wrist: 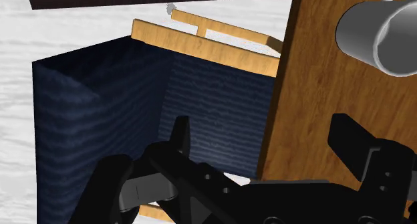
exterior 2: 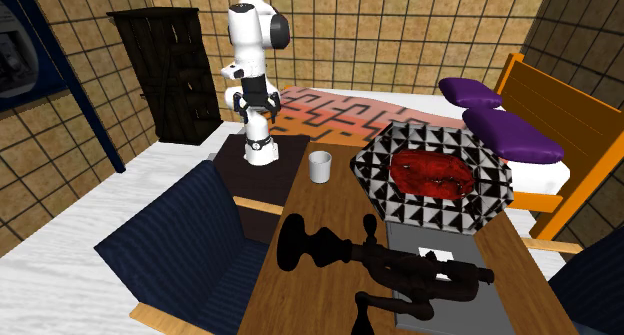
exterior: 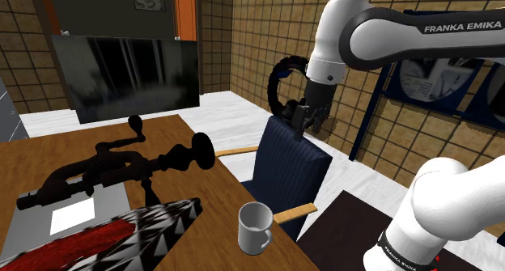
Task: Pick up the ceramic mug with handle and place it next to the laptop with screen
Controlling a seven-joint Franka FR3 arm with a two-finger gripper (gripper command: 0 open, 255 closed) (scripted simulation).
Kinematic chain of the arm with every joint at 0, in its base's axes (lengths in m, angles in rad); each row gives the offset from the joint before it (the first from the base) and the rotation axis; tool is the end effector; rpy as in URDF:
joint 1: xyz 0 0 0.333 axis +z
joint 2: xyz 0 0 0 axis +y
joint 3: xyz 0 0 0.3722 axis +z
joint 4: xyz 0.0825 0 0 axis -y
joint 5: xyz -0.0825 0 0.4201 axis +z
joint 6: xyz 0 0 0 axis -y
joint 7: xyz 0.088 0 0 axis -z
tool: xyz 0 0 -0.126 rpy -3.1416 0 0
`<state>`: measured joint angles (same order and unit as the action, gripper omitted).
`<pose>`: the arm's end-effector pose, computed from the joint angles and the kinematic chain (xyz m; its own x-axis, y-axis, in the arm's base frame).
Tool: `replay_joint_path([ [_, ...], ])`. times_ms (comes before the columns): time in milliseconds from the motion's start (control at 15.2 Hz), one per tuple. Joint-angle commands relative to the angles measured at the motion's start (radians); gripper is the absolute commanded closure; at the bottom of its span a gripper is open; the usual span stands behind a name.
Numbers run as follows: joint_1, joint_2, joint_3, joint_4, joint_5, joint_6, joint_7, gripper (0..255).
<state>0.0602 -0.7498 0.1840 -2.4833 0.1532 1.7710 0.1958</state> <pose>0.3147 0.1064 0.5471 0.9993 -0.0270 0.0247 -0.0262 -0.9992 -0.0314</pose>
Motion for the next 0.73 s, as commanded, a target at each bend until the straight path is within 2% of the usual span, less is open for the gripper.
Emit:
replay_joint_path([
  [0,0.017,0.02,0.036,-0.026,0.029,0.038,0.033,0],
  [660,0.092,0.22,0.218,-0.076,0.155,0.254,0.185,0],
])
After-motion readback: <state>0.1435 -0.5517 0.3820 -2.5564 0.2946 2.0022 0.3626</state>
